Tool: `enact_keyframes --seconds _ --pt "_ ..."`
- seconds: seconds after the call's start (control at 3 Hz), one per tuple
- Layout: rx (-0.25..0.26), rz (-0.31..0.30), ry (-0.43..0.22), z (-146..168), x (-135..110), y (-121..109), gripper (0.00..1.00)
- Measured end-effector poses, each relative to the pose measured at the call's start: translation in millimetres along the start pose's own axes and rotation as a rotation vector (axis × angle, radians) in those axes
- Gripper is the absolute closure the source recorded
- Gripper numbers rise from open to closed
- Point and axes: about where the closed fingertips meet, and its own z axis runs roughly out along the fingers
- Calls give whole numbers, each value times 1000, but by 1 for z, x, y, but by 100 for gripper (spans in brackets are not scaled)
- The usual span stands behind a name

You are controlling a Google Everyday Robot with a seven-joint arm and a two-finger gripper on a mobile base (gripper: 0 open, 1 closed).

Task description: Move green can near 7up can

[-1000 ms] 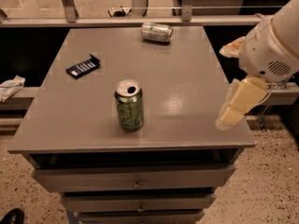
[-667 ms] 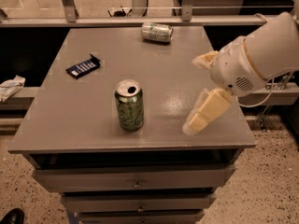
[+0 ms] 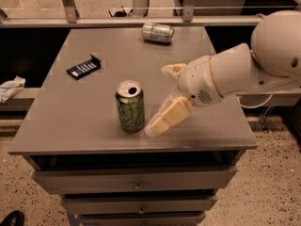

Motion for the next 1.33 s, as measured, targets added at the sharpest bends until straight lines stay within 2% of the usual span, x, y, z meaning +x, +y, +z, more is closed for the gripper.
enact_keyframes --seconds 0.67,1.0,1.33 --pt "-9 56 -176 45 -21 -3 0" --pt "6 82 -214 55 -23 -5 18" --pt "17 102 -234 59 -23 -6 41"
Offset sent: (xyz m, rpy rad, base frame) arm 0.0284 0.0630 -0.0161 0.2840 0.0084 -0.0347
